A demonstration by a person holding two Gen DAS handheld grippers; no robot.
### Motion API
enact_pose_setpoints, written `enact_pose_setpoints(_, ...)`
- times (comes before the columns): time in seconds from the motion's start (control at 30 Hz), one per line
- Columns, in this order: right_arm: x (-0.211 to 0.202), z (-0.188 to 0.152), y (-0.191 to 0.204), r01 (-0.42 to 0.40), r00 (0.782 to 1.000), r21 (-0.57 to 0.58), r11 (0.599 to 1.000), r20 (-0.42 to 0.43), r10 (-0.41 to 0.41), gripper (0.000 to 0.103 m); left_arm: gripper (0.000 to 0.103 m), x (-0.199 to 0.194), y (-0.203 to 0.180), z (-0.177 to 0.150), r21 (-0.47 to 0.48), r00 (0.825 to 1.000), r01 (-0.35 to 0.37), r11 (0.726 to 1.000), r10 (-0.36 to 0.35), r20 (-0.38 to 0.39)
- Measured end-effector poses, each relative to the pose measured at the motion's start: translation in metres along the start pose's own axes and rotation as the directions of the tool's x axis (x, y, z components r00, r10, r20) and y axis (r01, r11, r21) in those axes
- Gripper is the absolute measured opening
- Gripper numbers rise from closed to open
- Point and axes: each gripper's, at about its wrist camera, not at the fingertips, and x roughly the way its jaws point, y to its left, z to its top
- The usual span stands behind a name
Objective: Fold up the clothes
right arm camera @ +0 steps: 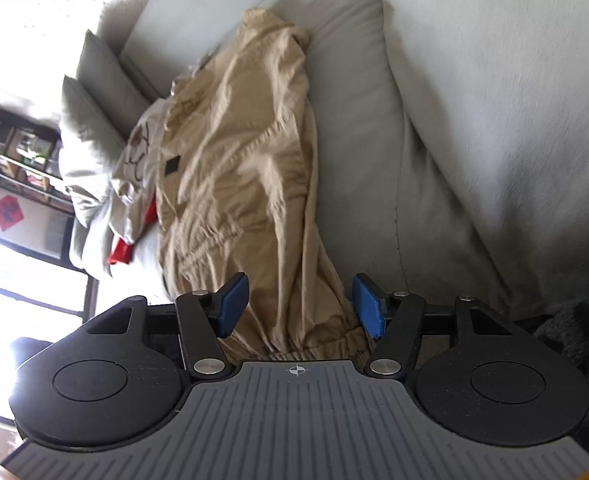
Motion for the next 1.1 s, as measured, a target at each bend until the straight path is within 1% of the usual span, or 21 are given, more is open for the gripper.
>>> enact_pose_setpoints(0.07,0.004,-0.002,-0.001,-0.003,1.0,-0.005,1.0,-0.001,0.003,0.066,0.069,0.009,0.001,0.0,0.009,1.0,-0.008,1.0,0.008,-0.007)
enact_pose_setpoints(0.13,0.006,-0.003,-0.002,-0.009,1.0,-0.002,1.0,-0.003,0.009,0.066,0.069,0.016,-0.001,0.001,0.042,1.0,0.01,0.999,-0.009,-0.021)
enact_pose_setpoints(0.23,0.008,-0.002,-0.005,-0.019,1.0,0.009,1.0,-0.003,0.019,0.067,0.068,0.024,-0.006,0.004,0.075,1.0,0.024,0.997,-0.023,-0.021)
enact_pose_setpoints(0.3,0.009,-0.002,-0.004,-0.013,1.0,-0.001,1.0,0.0,0.013,0.067,0.069,0.029,-0.009,0.005,0.079,1.0,0.008,0.997,-0.006,-0.028)
enact_pose_setpoints(0.33,0.01,-0.002,-0.004,-0.01,1.0,-0.007,1.0,0.001,0.01,0.067,0.072,0.032,-0.011,0.005,0.08,0.999,0.0,0.997,0.003,-0.032)
enact_pose_setpoints(0.4,0.01,-0.003,-0.002,-0.001,1.0,-0.017,1.0,0.008,0.001,0.067,0.072,0.037,-0.015,0.004,0.075,0.998,-0.009,0.997,0.013,-0.053)
enact_pose_setpoints(0.43,0.011,-0.004,-0.001,0.005,1.0,-0.026,1.0,0.011,-0.004,0.068,0.066,0.04,-0.016,0.004,0.077,0.997,-0.009,0.997,0.015,-0.077)
enact_pose_setpoints(0.47,0.01,-0.005,0.0,0.019,1.0,-0.045,0.999,0.01,-0.019,0.066,0.057,0.04,-0.017,0.004,0.079,0.996,-0.004,0.997,0.011,-0.093)
enact_pose_setpoints(0.5,0.009,-0.005,0.002,0.037,0.999,-0.066,0.997,0.008,-0.036,0.058,0.051,0.04,-0.017,0.004,0.081,0.994,0.002,0.997,0.006,-0.107)
enact_pose_setpoints(0.53,0.009,-0.005,0.004,0.056,0.998,-0.082,0.995,0.003,-0.055,0.051,0.038,0.038,-0.018,0.005,0.084,0.993,0.017,0.996,-0.007,-0.115)
enact_pose_setpoints(0.57,0.008,-0.005,0.005,0.071,0.997,-0.087,0.994,-0.003,-0.072,0.047,0.032,0.036,-0.018,0.006,0.081,0.993,0.025,0.996,-0.015,-0.12)
enact_pose_setpoints(0.6,0.005,-0.005,0.005,0.078,0.997,-0.081,0.994,-0.009,-0.079,0.044,0.028,0.032,-0.017,0.008,0.076,0.992,0.031,0.997,-0.022,-0.125)
enact_pose_setpoints(0.67,0.001,-0.005,0.003,0.056,0.998,-0.048,0.997,-0.022,-0.057,0.044,0.014,0.026,-0.013,0.012,0.023,0.989,0.056,0.998,-0.052,-0.14)
enact_pose_setpoints(0.73,-0.003,-0.004,0.003,0.028,0.999,-0.019,0.999,-0.023,-0.028,0.047,0.01,0.018,-0.005,0.017,-0.07,0.982,0.099,0.993,-0.109,-0.157)
enact_pose_setpoints(0.77,-0.005,-0.004,0.003,0.014,1.0,-0.005,1.0,-0.023,-0.014,0.049,0.008,0.013,-0.001,0.021,-0.127,0.976,0.133,0.983,-0.152,-0.155)
enact_pose_setpoints(0.83,-0.011,-0.004,0.0,-0.028,1.0,0.048,0.998,-0.008,0.028,0.065,0.007,0.002,0.007,0.029,-0.238,0.961,0.202,0.95,-0.24,-0.14)
enact_pose_setpoints(0.87,-0.013,-0.004,-0.002,-0.057,0.998,0.076,0.995,0.004,0.057,0.066,0.007,-0.004,0.011,0.032,-0.292,0.951,0.236,0.927,-0.282,-0.128)
enact_pose_setpoints(0.9,-0.016,-0.005,-0.004,-0.089,0.996,0.105,0.99,0.018,0.088,0.071,0.006,-0.007,0.012,0.035,-0.315,0.946,0.253,0.915,-0.302,-0.118)
enact_pose_setpoints(0.93,-0.018,-0.005,-0.006,-0.122,0.992,0.132,0.984,0.033,0.118,0.081,0.006,-0.011,0.012,0.038,-0.332,0.942,0.268,0.905,-0.318,-0.107)
enact_pose_setpoints(1.0,-0.018,-0.008,-0.009,-0.146,0.989,0.158,0.977,0.051,0.139,0.093,0.006,-0.015,0.013,0.041,-0.368,0.933,0.294,0.882,-0.349,-0.091)
enact_pose_setpoints(1.1,-0.008,-0.016,-0.013,-0.149,0.989,0.198,0.969,0.035,0.145,0.093,0.006,-0.016,0.015,0.041,-0.411,0.919,0.323,0.853,-0.387,-0.08)
